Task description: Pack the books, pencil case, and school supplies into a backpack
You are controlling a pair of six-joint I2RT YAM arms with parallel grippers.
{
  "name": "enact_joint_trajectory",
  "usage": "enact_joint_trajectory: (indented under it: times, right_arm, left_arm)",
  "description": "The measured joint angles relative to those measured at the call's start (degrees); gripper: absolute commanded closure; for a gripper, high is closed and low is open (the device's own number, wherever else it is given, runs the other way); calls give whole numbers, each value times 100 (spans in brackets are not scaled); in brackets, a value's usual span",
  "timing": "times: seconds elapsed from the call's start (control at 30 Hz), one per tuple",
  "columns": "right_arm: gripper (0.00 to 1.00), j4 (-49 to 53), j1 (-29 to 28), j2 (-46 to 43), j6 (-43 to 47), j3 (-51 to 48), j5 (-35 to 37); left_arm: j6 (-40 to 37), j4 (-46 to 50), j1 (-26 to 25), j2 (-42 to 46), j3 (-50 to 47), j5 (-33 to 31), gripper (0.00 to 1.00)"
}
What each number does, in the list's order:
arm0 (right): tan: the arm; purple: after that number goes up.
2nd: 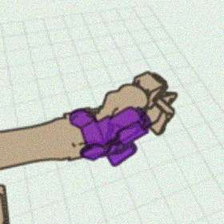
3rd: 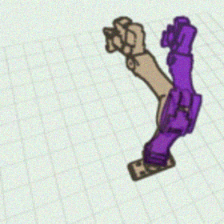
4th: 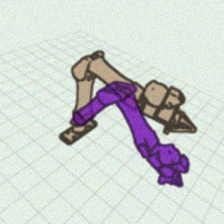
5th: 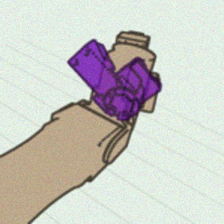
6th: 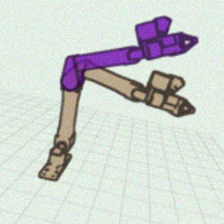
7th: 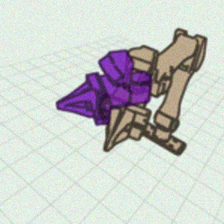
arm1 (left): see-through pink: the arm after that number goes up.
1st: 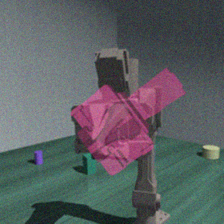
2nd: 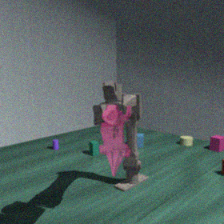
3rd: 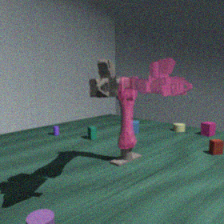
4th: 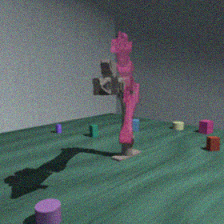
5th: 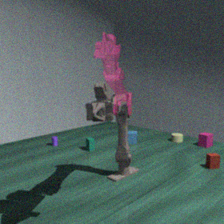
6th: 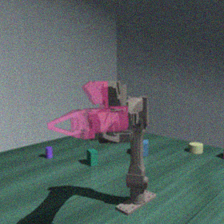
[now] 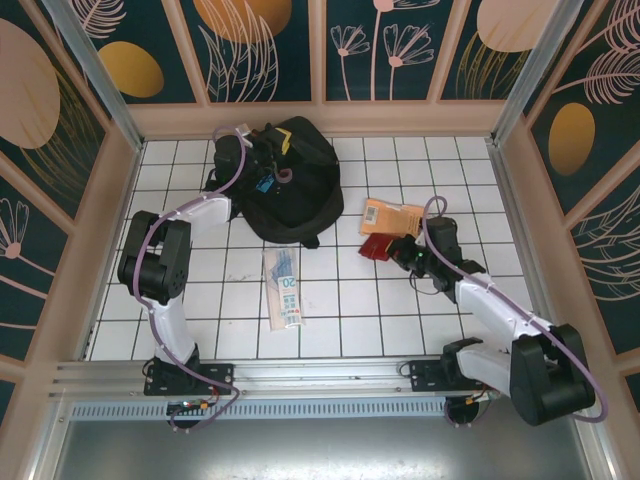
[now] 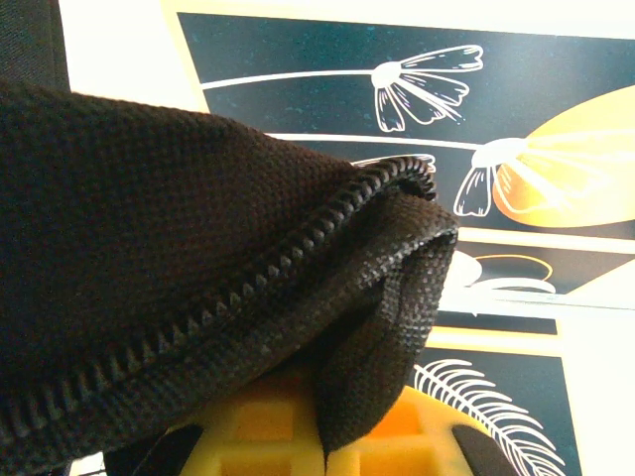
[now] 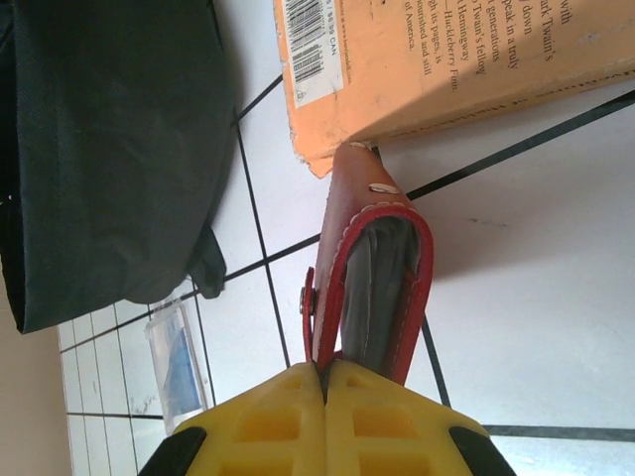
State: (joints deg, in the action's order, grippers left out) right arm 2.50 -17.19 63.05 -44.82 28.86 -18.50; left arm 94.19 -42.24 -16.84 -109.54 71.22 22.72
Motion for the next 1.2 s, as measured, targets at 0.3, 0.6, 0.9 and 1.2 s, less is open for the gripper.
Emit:
enact_joint_trajectory:
  times: [0.3, 0.6, 0.9, 1.2]
  right_arm:
    - [100, 501, -7, -302, -31, 407, -57]
    - [100, 610, -389, -170, -208, 1517, -192]
    - [100, 116, -1104, 1755, -247, 3499, -243]
    - [100, -691, -1211, 4323, -581, 5163, -407]
  left_arm:
    - [-2, 0, 0, 0, 0, 0, 100]
    - [-2, 2, 0, 0, 2, 0, 100]
    - [-2, 11, 0, 0, 15, -2, 100]
    - [0, 208, 2, 0, 267, -17, 100]
